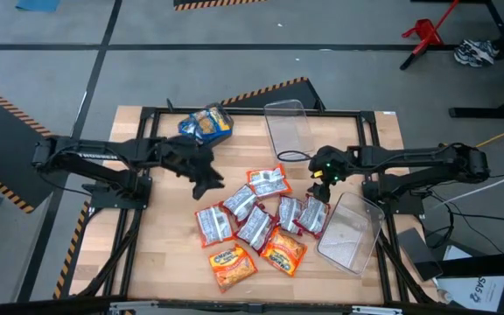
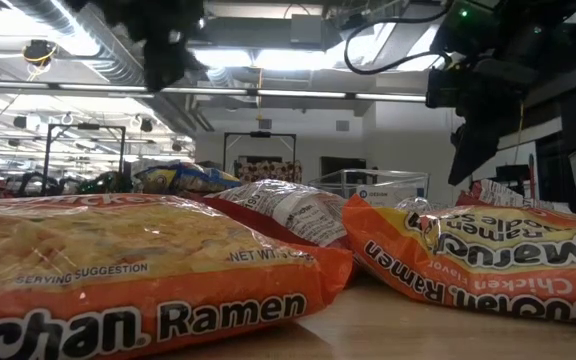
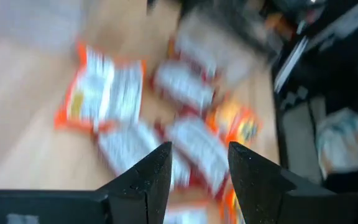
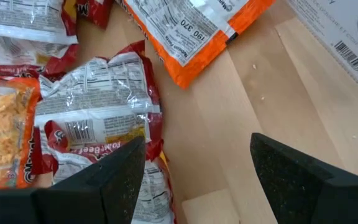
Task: Sort Maruchan noodles
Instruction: Put the orange noodle pack into the top transparent bin
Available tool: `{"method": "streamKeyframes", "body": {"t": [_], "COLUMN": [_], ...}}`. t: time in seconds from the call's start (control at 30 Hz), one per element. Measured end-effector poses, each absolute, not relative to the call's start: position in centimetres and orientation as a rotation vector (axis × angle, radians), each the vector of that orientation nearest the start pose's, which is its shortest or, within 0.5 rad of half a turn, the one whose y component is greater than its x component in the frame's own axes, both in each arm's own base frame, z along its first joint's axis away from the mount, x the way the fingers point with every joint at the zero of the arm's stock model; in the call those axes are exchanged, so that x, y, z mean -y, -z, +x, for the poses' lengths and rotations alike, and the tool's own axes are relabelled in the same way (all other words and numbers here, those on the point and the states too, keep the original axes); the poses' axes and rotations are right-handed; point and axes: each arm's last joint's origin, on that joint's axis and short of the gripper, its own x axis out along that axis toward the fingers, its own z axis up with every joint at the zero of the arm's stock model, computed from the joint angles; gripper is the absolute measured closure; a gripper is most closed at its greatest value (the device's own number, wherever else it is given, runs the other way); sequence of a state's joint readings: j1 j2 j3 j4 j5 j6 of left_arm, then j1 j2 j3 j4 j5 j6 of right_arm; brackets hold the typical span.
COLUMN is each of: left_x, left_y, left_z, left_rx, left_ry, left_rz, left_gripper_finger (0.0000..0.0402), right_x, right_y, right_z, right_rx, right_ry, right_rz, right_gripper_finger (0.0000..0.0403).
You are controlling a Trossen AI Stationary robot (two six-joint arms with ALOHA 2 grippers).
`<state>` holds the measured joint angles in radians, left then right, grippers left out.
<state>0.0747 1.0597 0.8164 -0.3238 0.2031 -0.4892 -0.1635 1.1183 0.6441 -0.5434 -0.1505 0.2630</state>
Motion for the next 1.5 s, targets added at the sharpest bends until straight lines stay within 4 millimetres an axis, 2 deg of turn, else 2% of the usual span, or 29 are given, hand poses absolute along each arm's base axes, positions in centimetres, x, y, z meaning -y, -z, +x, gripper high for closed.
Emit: {"method": "streamKeyframes", "body": {"t": [0.17,0.27,0.47,0.6,0.8,1.07,1.5], "left_x": [0.3,1.2,3.3,3.9,3.8,4.0,4.7], "left_y": [-24.6,-22.9,-20.1,-19.3,-19.1,-17.8,-14.3], "left_z": [21.1,20.6,19.3,18.8,18.8,19.3,20.4], "left_rx": [-0.795,-0.851,-0.967,-1.011,-1.007,-1.055,-1.220], "left_ry": [-0.053,-0.071,0.020,0.083,0.072,0.048,-0.024], "left_rz": [-0.573,-0.577,-0.509,-0.517,-0.502,-0.344,-0.267], "left_gripper_finger": [0.0250,0.0250,0.0245,0.0225,0.0183,0.0136,0.0127], "right_x": [2.8,2.9,2.9,2.9,2.9,2.9,2.9], "right_y": [-20.1,-20.1,-20.1,-20.1,-20.2,-20.3,-20.3], "right_z": [19.9,19.9,19.9,19.9,20.2,20.3,20.3], "right_rx": [-0.999,-0.997,-0.996,-0.993,-0.963,-0.947,-0.947], "right_ry": [0.150,0.159,0.161,0.161,0.157,0.163,0.164], "right_rz": [0.408,0.412,0.412,0.412,0.410,0.424,0.439], "right_gripper_finger": [0.0125,0.0125,0.0125,0.0125,0.0125,0.0125,0.0125]}}
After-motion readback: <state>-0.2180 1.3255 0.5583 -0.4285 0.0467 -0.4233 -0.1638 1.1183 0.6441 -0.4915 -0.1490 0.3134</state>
